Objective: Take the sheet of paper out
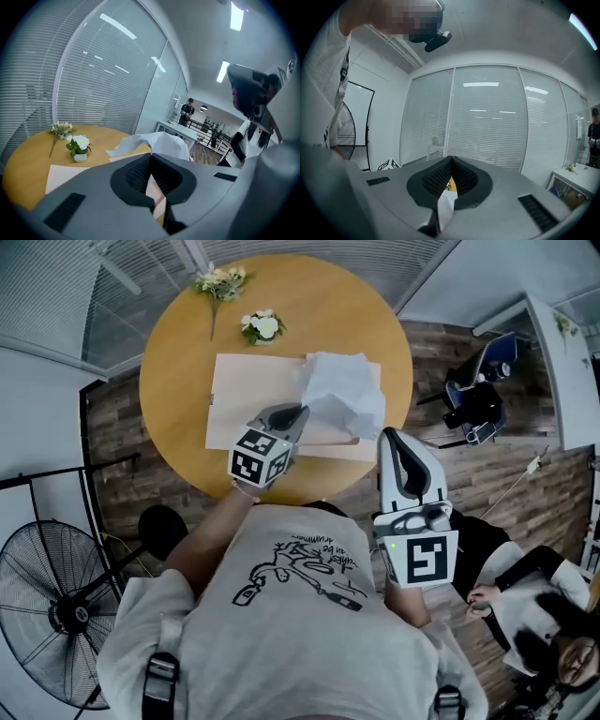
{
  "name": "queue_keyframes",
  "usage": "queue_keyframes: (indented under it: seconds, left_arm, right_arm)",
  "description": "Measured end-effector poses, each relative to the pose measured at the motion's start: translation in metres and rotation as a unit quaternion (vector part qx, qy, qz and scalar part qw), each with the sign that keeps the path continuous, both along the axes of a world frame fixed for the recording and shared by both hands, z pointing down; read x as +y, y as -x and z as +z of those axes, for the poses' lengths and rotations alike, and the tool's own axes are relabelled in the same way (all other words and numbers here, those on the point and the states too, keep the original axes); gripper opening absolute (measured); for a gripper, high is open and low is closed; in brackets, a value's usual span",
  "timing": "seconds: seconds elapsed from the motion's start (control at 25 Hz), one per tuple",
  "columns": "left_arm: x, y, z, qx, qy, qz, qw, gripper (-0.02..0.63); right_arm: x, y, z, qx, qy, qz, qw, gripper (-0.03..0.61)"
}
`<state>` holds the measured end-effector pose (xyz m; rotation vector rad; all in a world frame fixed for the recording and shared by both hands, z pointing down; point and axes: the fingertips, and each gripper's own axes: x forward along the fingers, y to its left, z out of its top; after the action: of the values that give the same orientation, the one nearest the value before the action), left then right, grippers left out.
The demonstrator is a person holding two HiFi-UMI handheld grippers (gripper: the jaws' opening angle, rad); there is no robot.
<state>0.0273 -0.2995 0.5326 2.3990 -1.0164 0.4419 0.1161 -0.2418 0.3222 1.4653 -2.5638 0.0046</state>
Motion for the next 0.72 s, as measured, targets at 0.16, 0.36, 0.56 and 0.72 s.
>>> queue_keyframes:
  seconds: [0.16,0.36,0.56,0.72]
  left_arm:
    - [0.005,0.005,-0.021,0.009,-0.014,-0.006,0.9998,0.020]
    - [0.009,0.009,-0.051,0.022,-0.035,-0.013,0.9990,0.020]
    - [0.014,0.017,-0.085,0.031,-0.067,-0.024,0.9970,0.020]
    - [0.020,0.022,-0.115,0.040,-0.093,-0.033,0.9943,0.020]
  right_arm:
    - [0.004,0.001,-0.001,0.002,-0.002,0.000,1.000,0.008]
    - [0.004,0.001,-0.005,-0.007,-0.005,0.007,1.000,0.008]
    - [0.009,0.004,-0.005,0.006,-0.005,-0.002,1.000,0.008]
    - [0.010,0.007,-0.008,0.000,-0.003,-0.003,1.000,0.008]
